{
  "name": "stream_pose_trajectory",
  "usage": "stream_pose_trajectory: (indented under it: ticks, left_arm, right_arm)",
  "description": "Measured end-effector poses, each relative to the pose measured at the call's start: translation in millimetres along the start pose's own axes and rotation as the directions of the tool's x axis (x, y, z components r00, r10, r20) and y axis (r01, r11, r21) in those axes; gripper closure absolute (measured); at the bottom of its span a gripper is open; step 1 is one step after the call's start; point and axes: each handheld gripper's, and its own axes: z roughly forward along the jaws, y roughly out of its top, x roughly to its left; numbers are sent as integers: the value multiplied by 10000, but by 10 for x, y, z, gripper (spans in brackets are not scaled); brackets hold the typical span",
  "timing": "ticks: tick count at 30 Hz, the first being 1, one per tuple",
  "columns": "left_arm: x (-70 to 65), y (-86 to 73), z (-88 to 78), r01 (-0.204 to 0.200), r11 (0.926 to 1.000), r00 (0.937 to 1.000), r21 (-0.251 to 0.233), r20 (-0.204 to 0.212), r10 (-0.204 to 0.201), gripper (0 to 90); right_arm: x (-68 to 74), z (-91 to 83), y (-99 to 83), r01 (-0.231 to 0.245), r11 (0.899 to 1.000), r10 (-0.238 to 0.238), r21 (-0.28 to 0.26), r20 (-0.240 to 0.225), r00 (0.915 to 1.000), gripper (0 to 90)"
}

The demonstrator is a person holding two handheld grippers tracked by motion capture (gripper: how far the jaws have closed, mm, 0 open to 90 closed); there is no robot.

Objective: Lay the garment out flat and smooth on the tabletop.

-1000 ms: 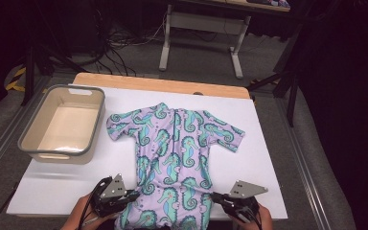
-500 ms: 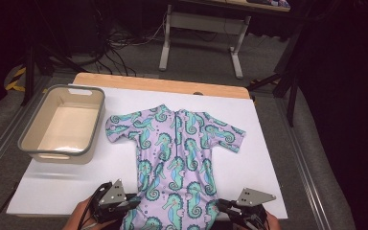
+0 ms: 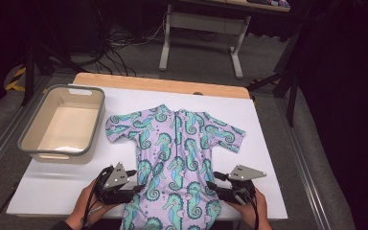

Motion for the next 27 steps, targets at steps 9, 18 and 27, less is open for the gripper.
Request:
stream_pose_trajectory:
  ticks: [9,18,27]
  left_arm:
    - [58,-32,92,-41,9977,9993,671,364,16,629]
    - [71,-40,85,-51,9971,9950,756,994,-24,877]
    - [109,-73,36,-163,9957,9932,917,1160,56,899]
  right_arm:
    - [-659,87,137,-258,9992,324,-293,2561,9661,535]
    - [-1139,335,102,-861,9931,512,793,3675,9286,546]
    - [-1106,262,69,-322,9880,-229,1509,3500,9365,887]
